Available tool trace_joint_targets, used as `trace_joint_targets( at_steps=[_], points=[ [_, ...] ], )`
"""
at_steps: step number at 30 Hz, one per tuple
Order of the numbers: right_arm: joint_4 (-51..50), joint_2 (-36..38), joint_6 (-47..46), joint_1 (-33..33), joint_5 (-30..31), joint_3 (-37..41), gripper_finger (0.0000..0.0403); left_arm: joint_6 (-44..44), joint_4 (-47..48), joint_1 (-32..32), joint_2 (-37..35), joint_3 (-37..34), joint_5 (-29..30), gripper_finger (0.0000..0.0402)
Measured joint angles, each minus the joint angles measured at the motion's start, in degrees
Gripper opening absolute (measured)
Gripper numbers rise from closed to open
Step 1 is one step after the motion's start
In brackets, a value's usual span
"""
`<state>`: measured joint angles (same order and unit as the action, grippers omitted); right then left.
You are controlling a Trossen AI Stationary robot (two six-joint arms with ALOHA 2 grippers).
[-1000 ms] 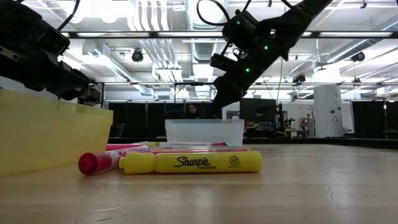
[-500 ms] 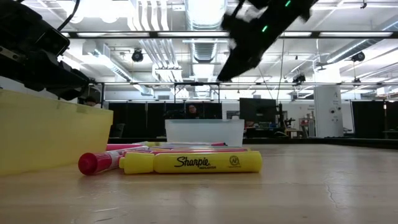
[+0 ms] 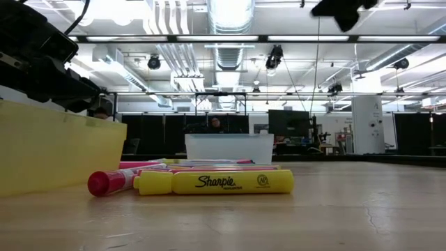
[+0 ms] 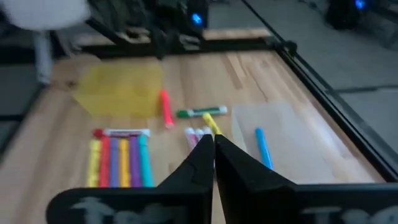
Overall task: Pick & Place Markers
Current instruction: Put the top large yellow highlighter pen into the transparent bin
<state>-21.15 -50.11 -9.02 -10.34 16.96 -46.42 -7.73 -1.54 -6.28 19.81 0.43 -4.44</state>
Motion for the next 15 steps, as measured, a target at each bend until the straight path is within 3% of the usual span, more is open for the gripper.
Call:
trace_joint_targets(
  at_steps=[8,15],
  points=[
    [-2.0,14.3,0.9,-0.2,-2.1,3.0,0.0008,0.0,0.0,0.0,0.0,0.0,0.0,0.0000],
    [6.1,20.0,6.2,-0.7,-5.7,11.0,0.0008,0.0,0.0,0.0,0.0,0.0,0.0,0.0000]
  ],
)
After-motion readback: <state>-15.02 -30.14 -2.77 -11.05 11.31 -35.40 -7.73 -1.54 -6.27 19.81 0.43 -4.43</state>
